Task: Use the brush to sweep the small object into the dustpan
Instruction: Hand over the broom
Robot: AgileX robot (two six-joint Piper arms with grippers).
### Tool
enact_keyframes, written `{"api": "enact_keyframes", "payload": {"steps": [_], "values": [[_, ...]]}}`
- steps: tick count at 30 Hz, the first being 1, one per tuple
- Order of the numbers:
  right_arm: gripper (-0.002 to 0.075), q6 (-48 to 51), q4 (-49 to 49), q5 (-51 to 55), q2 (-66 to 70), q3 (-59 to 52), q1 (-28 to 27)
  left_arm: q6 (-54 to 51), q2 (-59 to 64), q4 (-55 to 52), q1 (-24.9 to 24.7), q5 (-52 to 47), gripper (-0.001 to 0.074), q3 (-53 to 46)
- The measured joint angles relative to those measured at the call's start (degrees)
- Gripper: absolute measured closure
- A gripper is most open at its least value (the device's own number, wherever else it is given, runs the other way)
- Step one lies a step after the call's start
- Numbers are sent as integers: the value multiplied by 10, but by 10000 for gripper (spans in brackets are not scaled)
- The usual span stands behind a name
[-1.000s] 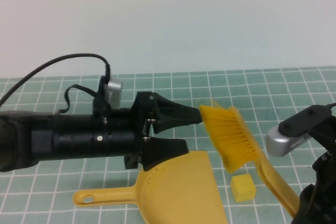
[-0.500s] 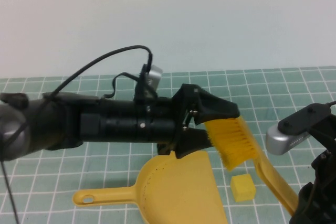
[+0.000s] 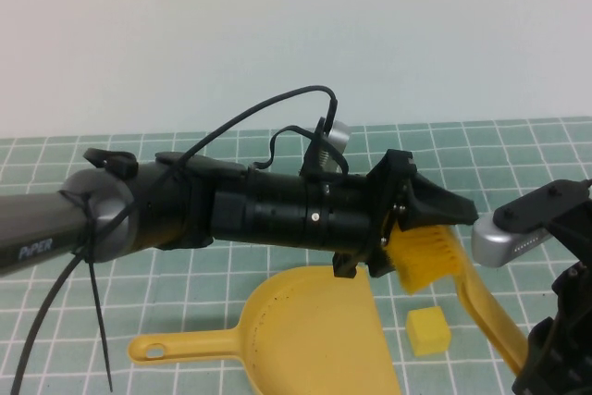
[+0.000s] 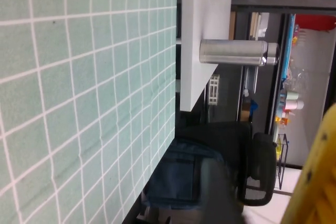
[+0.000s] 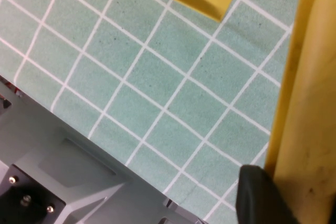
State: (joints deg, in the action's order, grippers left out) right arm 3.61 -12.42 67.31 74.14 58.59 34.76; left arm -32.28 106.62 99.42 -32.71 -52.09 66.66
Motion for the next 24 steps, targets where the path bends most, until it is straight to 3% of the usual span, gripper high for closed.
{"api": "enact_keyframes", "payload": {"steps": [4, 10, 15, 24], "values": [[534, -3, 0, 0, 0, 0, 0, 0, 0, 0, 0, 0, 573, 0], [484, -12, 0, 1, 0, 0, 0, -7, 0, 1, 0, -4, 583, 0], [324, 3, -2, 0, 0, 0, 0, -20, 0, 0, 0, -14, 584, 0], [300, 14, 36, -15, -24, 0, 0, -61, 0, 5, 4, -33, 584, 0]]}}
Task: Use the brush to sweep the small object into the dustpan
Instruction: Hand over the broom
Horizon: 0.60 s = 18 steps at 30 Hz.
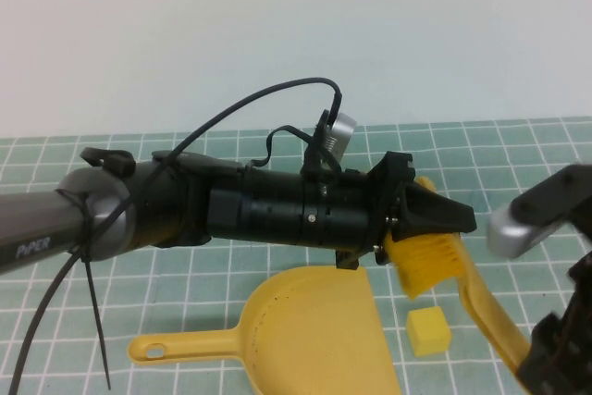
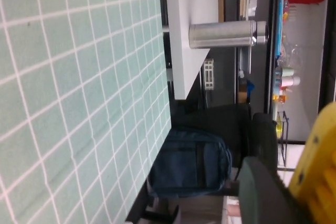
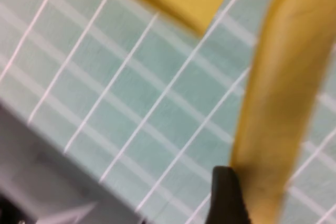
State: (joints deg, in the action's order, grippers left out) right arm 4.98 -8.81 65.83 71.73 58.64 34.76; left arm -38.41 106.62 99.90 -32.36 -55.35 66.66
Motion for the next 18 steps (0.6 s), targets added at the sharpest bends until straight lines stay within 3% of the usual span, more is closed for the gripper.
{"api": "enact_keyframes", "payload": {"steps": [7, 11, 14, 18], "values": [[298, -6, 47, -47, -72, 0, -38, -41, 0, -6, 17, -58, 584, 0], [298, 7, 48, -47, -108, 0, -86, -53, 0, -6, 39, -118, 584, 0], [298, 64, -5, -39, -118, 0, -128, -67, 0, -6, 55, -131, 584, 0], [298, 171, -160, -8, -112, 0, -165, -72, -6, -6, 70, -131, 584, 0]]}}
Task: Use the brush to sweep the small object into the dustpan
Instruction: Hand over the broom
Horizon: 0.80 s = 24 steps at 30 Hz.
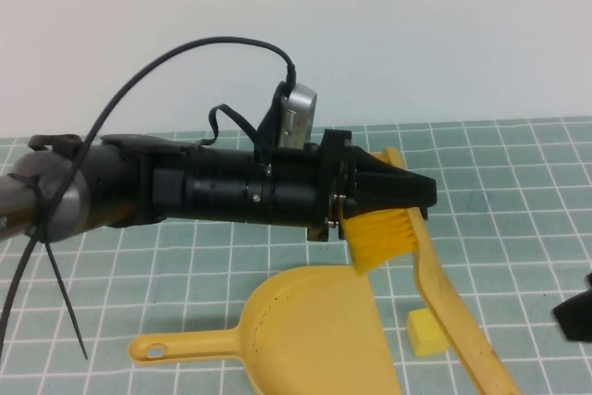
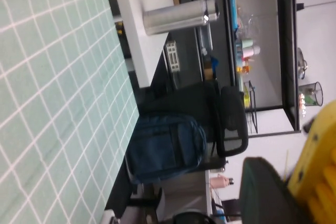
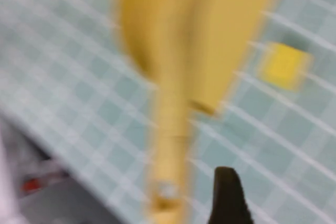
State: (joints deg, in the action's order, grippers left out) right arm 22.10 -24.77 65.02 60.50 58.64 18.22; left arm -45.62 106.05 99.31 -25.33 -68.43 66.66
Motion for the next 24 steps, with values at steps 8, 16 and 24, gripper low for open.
{"api": "enact_keyframes", "payload": {"steps": [8, 16, 24], "values": [[298, 175, -203, 54, 51, 0, -53, 17, -35, -44, 1, -1, 584, 0], [298, 299, -313, 49, 93, -24, -127, 35, -94, -116, 2, -4, 584, 0], [298, 432, -429, 40, 103, -150, -126, 1, -115, -126, 29, -5, 584, 0]]}}
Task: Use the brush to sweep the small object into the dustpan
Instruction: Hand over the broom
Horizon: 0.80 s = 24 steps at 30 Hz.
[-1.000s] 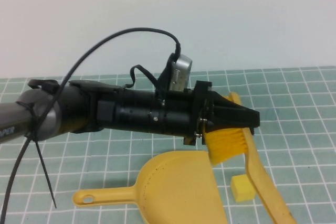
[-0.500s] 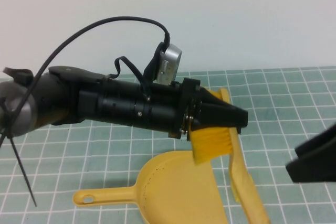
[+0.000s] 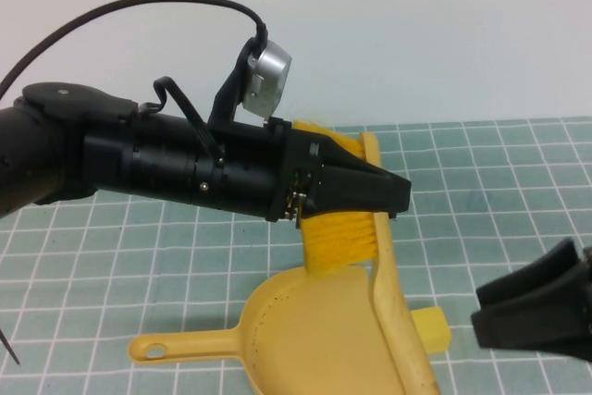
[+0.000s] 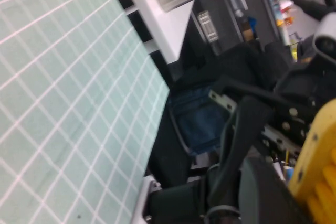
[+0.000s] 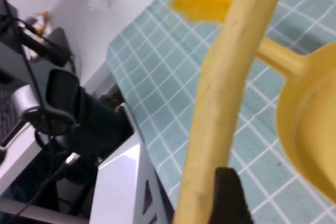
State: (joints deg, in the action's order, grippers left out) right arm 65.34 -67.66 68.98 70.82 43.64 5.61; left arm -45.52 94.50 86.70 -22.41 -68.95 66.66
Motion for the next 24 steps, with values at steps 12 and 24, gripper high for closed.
{"api": "enact_keyframes", "payload": {"steps": [12, 24], "values": [[298, 32, -40, -6, 0, -43, 33, -37, 0, 9, 1, 0, 584, 0], [298, -1, -40, -6, 0, -44, 36, -51, 0, 51, 1, -1, 584, 0]]}}
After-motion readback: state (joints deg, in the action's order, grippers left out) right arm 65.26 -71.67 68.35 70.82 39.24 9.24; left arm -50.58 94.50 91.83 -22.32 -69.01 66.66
